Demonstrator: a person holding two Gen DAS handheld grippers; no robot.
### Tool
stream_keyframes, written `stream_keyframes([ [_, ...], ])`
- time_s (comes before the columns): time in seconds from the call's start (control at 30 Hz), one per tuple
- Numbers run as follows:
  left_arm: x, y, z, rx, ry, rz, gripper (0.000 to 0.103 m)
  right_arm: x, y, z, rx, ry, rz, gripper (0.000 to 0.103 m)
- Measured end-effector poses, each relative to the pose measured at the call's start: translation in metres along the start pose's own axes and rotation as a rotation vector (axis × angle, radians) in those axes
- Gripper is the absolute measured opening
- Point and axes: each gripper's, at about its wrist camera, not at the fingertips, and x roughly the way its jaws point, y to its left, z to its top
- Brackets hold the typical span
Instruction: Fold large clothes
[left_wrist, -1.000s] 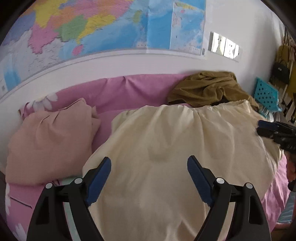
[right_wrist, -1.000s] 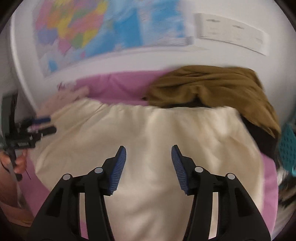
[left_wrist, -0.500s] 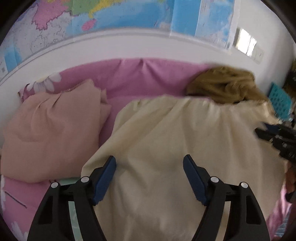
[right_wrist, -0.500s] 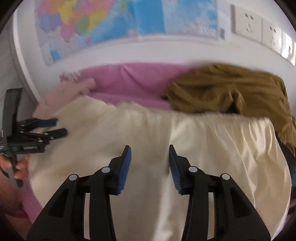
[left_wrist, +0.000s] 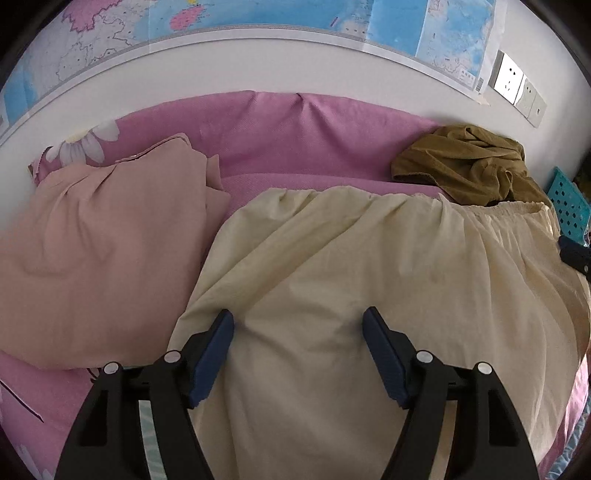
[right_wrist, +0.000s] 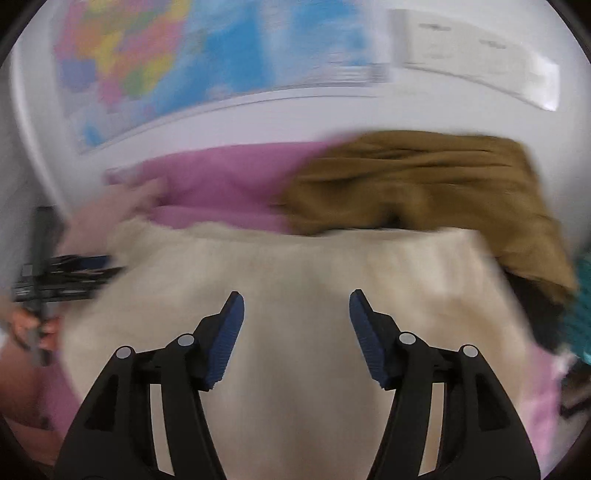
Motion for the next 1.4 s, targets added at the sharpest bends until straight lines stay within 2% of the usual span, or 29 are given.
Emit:
stream_keyframes([
  [0.07, 0.002, -0.004, 0.0, 0.011, -0.003, 0.01, 0.072, 0.016, -0.041, -0.009, 0.103, 0.072, -0.052, 0.055],
  [0.13, 0.001, -0.004, -0.001, 0.018, -0.009, 0.009, 0.072, 0.033, -0.072, -0.02, 0.22, 0.108, 0.034, 0.055],
  [0.27, -0.004, -0.005, -0.003, 0.012, -0.017, 0.037, 0.071, 0.027, -0.071, -0.025, 0.206, 0.081, 0.025, 0.056],
  [0.37, -0.031, -0.003, -0.014, 0.003, -0.093, 0.049, 0.07, -0.003, -0.07, -0.026, 0.249, 0.018, 0.069, 0.056],
  [0.5, -0.066, 0.008, -0.037, -0.018, -0.167, -0.004, 0.078, -0.064, -0.066, -0.05, 0.223, -0.072, 0.108, 0.056],
  [0.57, -0.073, 0.013, -0.046, -0.021, -0.163, -0.001, 0.078, -0.083, -0.07, -0.068, 0.223, -0.077, 0.072, 0.055],
  [0.67, -0.073, 0.024, -0.06, -0.082, -0.142, 0.001, 0.078, -0.094, -0.09, -0.091, 0.299, -0.059, -0.027, 0.056],
  [0.73, -0.069, 0.029, -0.066, -0.106, -0.131, -0.015, 0.078, -0.096, -0.105, -0.117, 0.354, -0.035, -0.026, 0.056],
  [0.77, -0.067, 0.031, -0.068, -0.115, -0.122, -0.023, 0.078, -0.095, -0.11, -0.127, 0.366, -0.026, -0.051, 0.056],
  [0.8, -0.064, 0.032, -0.071, -0.121, -0.112, -0.023, 0.08, -0.093, -0.111, -0.133, 0.364, -0.014, -0.063, 0.052],
  [0.83, -0.061, 0.031, -0.072, -0.122, -0.107, -0.014, 0.08, -0.089, -0.112, -0.139, 0.362, -0.002, -0.038, 0.025],
  [0.87, -0.058, 0.031, -0.072, -0.125, -0.103, -0.01, 0.08, -0.087, -0.114, -0.142, 0.362, -0.007, 0.01, 0.008],
  [0.9, -0.056, 0.032, -0.073, -0.129, -0.097, -0.011, 0.08, -0.085, -0.113, -0.143, 0.355, -0.018, 0.049, 0.005],
  [0.93, -0.052, 0.035, -0.072, -0.143, -0.084, -0.009, 0.08, -0.087, -0.113, -0.14, 0.341, -0.019, 0.008, 0.003],
  [0.97, -0.049, 0.037, -0.071, -0.16, -0.071, -0.011, 0.08, -0.092, -0.116, -0.136, 0.338, -0.033, -0.016, 0.002],
  [1.03, -0.045, 0.04, -0.071, -0.18, -0.048, -0.017, 0.08, -0.119, -0.132, -0.12, 0.366, -0.138, -0.027, 0.002],
  [1.07, -0.044, 0.038, -0.072, -0.171, -0.05, -0.006, 0.08, -0.124, -0.134, -0.115, 0.357, -0.158, -0.019, 0.002],
  [1.1, -0.044, 0.035, -0.073, -0.16, -0.051, 0.009, 0.081, -0.124, -0.132, -0.108, 0.316, -0.162, -0.055, 0.002],
  [1.13, -0.044, 0.033, -0.073, -0.15, -0.053, 0.024, 0.081, -0.116, -0.125, -0.102, 0.266, -0.132, -0.108, 0.002],
  [1.2, -0.047, 0.027, -0.072, -0.122, -0.064, 0.062, 0.081, -0.091, -0.115, -0.1, 0.18, -0.018, -0.182, 0.003],
  [1.23, -0.048, 0.024, -0.072, -0.111, -0.068, 0.075, 0.081, -0.087, -0.117, -0.105, 0.185, 0.009, -0.19, 0.004],
  [1.3, -0.049, 0.024, -0.072, -0.109, -0.064, 0.091, 0.082, -0.09, -0.131, -0.115, 0.288, 0.002, -0.122, 0.012],
  [1.33, -0.051, 0.025, -0.073, -0.118, -0.065, 0.086, 0.082, -0.1, -0.139, -0.119, 0.352, -0.032, -0.107, 0.02],
  [1.4, -0.056, 0.027, -0.073, -0.129, -0.072, 0.071, 0.081, -0.122, -0.142, -0.126, 0.393, -0.098, -0.107, 0.021],
])
